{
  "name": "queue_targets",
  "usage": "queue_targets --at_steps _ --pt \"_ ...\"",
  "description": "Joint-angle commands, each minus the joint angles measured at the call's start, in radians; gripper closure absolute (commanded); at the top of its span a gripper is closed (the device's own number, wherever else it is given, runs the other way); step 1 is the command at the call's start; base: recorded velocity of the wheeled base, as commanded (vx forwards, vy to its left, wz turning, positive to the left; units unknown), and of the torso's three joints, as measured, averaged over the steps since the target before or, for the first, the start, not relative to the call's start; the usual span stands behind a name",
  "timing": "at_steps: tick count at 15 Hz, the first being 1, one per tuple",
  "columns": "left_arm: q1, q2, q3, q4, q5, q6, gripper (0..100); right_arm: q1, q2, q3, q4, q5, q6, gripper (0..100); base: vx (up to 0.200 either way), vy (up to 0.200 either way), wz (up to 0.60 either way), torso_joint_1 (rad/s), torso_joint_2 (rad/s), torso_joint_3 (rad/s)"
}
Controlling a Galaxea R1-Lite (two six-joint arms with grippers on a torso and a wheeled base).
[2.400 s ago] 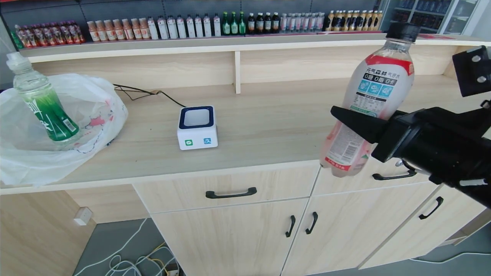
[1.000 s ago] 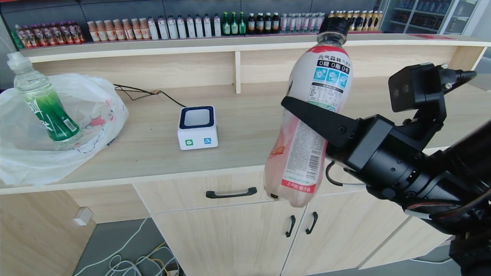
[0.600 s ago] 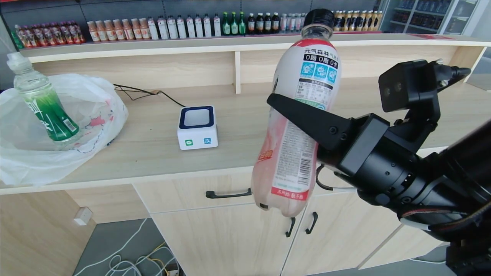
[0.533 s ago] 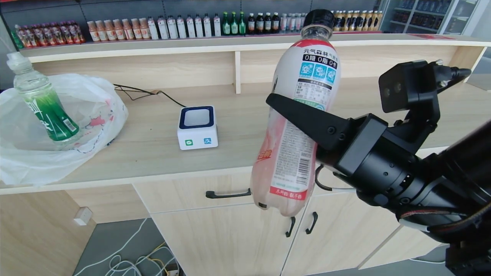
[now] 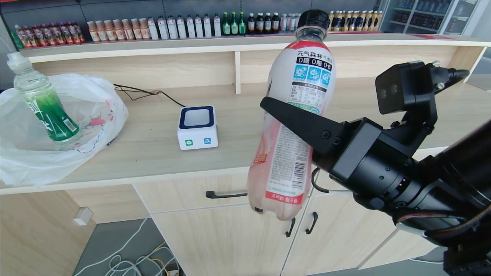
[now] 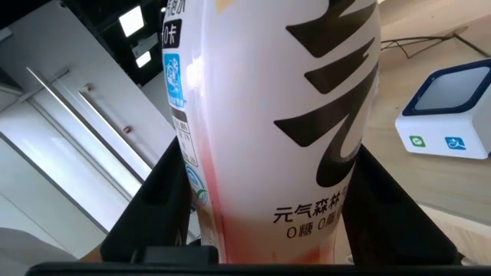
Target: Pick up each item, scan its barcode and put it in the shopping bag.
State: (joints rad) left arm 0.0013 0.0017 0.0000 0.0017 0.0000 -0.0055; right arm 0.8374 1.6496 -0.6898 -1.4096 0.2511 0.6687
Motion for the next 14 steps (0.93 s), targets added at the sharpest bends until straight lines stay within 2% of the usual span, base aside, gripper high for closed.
queue_targets --at_steps 1,10,14 --pt "0.0 0.0 0.0 0.0 0.0 -0.001 0 0.0 0.001 -0.002 0.0 0.001 0.0 100 0.0 0.0 0.0 0.0 0.0 0.0" --pt "0.0 0.0 0.0 0.0 0.0 -0.001 0 0.0 -0.001 0.004 0.0 -0.018 -0.017 100 0.0 0.0 0.0 0.0 0.0 0.0" --pt "0.0 0.0 0.0 0.0 0.0 -0.001 0 0.0 -0.025 0.047 0.0 -0.018 -0.074 100 0.0 0.0 0.0 0.0 0.0 0.0"
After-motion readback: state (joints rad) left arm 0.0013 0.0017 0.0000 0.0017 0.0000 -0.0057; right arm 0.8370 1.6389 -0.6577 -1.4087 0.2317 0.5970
